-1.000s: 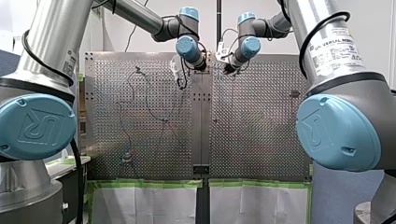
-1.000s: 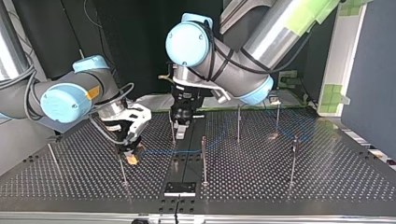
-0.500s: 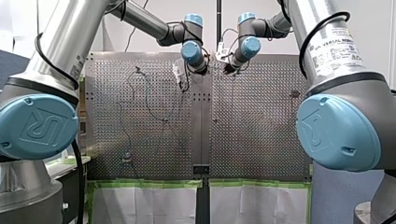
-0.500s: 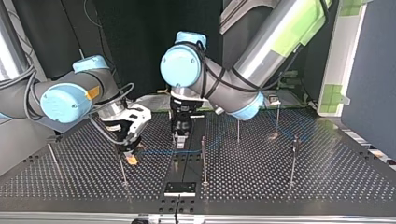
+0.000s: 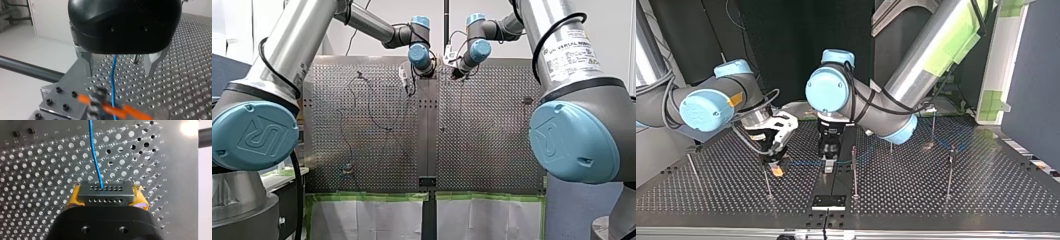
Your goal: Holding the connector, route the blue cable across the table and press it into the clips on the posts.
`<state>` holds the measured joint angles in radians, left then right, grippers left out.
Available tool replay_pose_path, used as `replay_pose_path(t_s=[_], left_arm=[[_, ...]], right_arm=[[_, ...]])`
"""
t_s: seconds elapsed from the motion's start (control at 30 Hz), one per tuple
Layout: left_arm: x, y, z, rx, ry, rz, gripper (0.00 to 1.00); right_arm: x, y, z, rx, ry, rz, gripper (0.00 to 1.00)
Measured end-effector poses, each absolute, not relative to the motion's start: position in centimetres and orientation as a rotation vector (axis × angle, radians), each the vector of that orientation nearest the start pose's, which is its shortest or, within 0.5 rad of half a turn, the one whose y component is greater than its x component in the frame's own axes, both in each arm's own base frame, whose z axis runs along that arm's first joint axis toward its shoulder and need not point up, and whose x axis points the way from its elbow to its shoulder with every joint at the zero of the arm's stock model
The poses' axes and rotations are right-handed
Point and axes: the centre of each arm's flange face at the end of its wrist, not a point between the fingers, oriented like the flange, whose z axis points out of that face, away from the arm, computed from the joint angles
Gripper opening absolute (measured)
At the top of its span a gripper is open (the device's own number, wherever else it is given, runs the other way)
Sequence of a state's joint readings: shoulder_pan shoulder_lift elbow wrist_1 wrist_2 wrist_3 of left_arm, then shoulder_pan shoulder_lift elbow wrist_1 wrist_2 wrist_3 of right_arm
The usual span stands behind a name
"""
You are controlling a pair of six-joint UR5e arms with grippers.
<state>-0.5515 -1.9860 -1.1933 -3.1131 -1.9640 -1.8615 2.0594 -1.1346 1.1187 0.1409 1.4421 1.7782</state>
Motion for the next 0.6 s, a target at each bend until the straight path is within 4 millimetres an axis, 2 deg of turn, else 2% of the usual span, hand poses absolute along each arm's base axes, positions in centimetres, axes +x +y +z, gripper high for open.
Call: replay_pose_path(t_s=[0.3, 0.6], left_arm=[[53.6, -42.4, 42.7, -0.124, 1.583, -0.329, 1.00], [53.8, -42.1, 42.6, -0.143, 1.584, -0.305, 1.00]], right_arm=[[43.8, -51.2, 44.3, -2.321, 1.547, -2.306, 0.00], [43.8, -51.2, 44.3, -2.321, 1.547, -2.305, 0.00]])
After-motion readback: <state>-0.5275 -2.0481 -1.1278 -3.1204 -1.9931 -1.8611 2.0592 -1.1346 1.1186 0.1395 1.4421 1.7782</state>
